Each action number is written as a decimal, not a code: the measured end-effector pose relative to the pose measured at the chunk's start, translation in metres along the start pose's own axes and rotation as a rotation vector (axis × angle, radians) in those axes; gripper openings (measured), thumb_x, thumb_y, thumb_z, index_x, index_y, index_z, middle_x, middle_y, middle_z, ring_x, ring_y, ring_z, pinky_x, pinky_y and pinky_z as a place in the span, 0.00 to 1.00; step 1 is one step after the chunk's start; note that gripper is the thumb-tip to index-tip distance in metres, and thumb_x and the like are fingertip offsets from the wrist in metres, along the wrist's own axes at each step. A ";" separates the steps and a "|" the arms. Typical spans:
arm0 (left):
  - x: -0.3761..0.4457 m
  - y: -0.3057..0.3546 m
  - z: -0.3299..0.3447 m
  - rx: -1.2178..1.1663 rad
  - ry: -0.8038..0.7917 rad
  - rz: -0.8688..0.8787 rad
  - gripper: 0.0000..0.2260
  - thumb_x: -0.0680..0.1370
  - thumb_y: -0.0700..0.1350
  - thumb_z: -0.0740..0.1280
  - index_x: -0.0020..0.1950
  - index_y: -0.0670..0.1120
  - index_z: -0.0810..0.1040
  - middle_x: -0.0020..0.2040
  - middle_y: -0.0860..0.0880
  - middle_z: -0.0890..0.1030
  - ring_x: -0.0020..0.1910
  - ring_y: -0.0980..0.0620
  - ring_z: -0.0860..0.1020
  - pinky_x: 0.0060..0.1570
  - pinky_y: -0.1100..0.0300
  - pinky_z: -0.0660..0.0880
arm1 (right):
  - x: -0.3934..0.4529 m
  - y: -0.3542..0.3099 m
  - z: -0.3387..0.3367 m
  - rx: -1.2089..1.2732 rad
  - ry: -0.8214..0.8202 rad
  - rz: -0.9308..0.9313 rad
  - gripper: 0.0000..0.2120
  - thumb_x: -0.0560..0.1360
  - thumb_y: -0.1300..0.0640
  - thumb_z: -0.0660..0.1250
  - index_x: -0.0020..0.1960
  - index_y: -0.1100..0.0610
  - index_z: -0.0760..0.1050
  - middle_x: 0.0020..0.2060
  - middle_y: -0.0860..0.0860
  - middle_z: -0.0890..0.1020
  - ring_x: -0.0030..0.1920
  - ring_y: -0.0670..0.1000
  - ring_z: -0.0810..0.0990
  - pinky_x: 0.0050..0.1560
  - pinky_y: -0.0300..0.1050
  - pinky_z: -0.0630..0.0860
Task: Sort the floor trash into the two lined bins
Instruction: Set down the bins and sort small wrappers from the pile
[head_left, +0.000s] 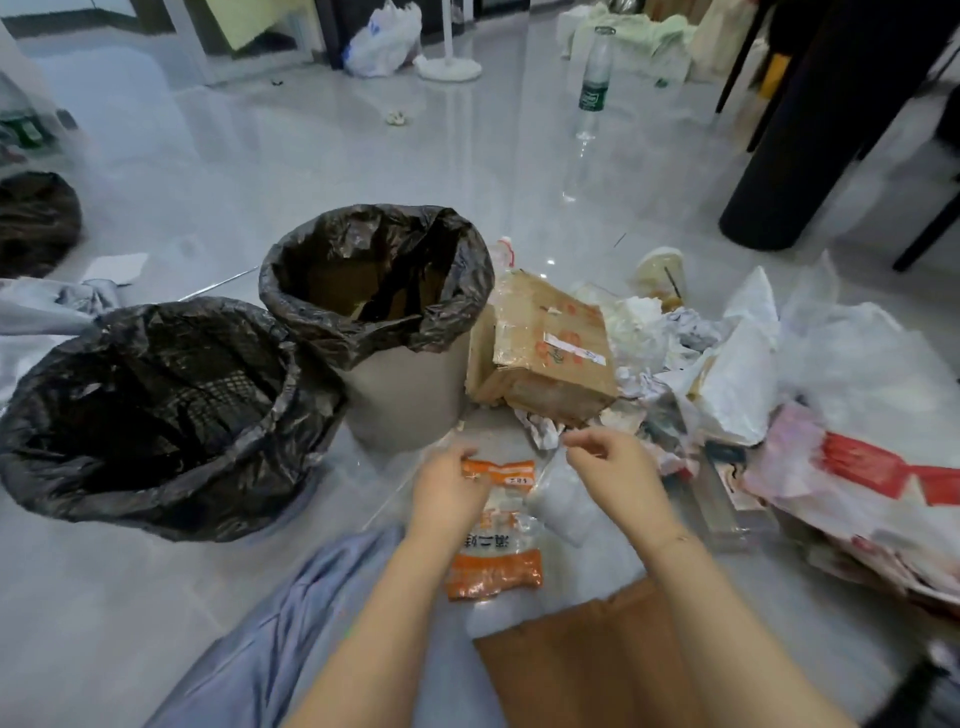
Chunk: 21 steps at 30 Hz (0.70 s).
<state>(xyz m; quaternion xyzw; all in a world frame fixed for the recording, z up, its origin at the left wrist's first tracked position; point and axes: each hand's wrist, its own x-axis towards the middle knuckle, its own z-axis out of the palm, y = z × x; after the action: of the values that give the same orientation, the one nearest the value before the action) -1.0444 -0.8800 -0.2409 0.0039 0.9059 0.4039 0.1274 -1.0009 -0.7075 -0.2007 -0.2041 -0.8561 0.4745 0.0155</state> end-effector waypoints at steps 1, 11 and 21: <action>0.007 -0.011 0.010 0.025 0.008 -0.069 0.13 0.73 0.39 0.68 0.57 0.45 0.80 0.55 0.45 0.82 0.55 0.46 0.79 0.54 0.60 0.73 | -0.004 0.013 0.003 0.010 -0.013 0.040 0.10 0.75 0.61 0.64 0.54 0.56 0.81 0.47 0.49 0.82 0.49 0.47 0.78 0.48 0.39 0.71; 0.036 -0.050 0.036 0.230 -0.055 -0.537 0.31 0.68 0.50 0.74 0.67 0.43 0.68 0.66 0.41 0.73 0.64 0.42 0.73 0.58 0.55 0.72 | -0.030 0.083 0.044 0.085 -0.089 0.240 0.08 0.76 0.63 0.63 0.48 0.55 0.80 0.44 0.47 0.81 0.48 0.45 0.77 0.46 0.33 0.68; 0.026 -0.042 0.027 -0.148 -0.027 -0.198 0.10 0.77 0.39 0.66 0.38 0.48 0.70 0.36 0.45 0.78 0.31 0.45 0.77 0.31 0.56 0.74 | -0.028 0.094 0.026 0.215 0.059 0.293 0.12 0.74 0.66 0.62 0.48 0.54 0.81 0.46 0.49 0.82 0.46 0.47 0.77 0.47 0.38 0.70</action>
<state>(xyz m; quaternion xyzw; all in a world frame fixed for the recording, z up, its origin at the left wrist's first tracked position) -1.0591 -0.8853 -0.2946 -0.0895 0.8676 0.4552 0.1788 -0.9491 -0.6947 -0.2869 -0.3376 -0.7607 0.5544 -0.0071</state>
